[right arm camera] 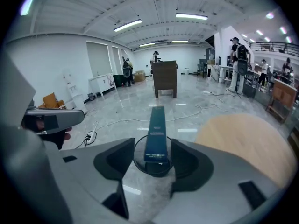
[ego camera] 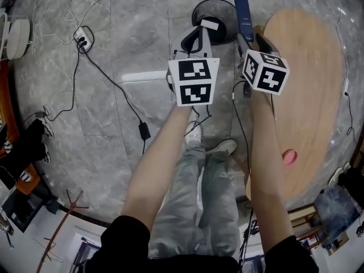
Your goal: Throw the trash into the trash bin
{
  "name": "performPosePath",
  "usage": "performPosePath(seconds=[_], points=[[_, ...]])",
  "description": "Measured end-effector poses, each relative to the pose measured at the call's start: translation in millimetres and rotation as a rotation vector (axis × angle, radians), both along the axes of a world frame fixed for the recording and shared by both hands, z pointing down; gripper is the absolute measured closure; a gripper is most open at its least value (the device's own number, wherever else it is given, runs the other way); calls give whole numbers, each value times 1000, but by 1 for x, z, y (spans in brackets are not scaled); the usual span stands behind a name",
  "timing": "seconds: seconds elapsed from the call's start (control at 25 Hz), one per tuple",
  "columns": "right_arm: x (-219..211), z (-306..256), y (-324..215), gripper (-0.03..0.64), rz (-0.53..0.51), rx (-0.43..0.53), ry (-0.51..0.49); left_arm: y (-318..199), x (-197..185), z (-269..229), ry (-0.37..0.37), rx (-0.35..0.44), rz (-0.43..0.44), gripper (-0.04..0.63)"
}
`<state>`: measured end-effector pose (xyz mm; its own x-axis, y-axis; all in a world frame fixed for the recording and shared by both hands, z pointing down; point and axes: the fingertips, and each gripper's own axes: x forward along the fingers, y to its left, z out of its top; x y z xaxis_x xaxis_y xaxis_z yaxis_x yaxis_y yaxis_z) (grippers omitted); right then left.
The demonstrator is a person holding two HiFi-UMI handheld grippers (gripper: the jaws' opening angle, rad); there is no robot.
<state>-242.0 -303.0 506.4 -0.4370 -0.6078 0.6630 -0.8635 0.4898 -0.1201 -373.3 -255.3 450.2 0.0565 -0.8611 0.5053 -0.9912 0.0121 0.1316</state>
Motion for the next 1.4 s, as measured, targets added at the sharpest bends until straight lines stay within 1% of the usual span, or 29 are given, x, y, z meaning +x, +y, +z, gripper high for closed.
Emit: performPosePath(seconds=[0.04,0.16,0.28,0.32,0.36,0.4,0.44,0.56,0.8,0.92,1.04,1.4], points=[[-1,-3,-4,398,0,7,-2,-2,-1,-3,3,2,-2,588],[1,-9,-3,396,7,15,-14,-3,-3,-8,5,9,-2,588],[13,-5,8,402,30,12,-10,-1,-1,-4,5,2,-5,588],[19,-4,12,430,44,16,-7,1,2,-2,10,-2,-5,588],[26,-4,16,493,65,25,-7,3,5,0,15,-7,-5,588],[33,-5,19,540,88,35,-9,4,8,2,18,-12,-2,588],[40,-6,23,572,109,44,-17,6,11,3,19,-15,2,588],[61,-6,37,592,148,45,-52,12,27,8,19,-27,27,588],[108,-8,69,599,203,36,-59,30,72,12,41,-42,88,588],[140,-8,86,600,236,38,-59,41,99,18,43,-59,118,588],[178,-10,104,601,272,39,-63,51,136,21,49,-76,158,588],[287,-7,185,603,385,11,-12,93,251,20,58,-114,320,588]])
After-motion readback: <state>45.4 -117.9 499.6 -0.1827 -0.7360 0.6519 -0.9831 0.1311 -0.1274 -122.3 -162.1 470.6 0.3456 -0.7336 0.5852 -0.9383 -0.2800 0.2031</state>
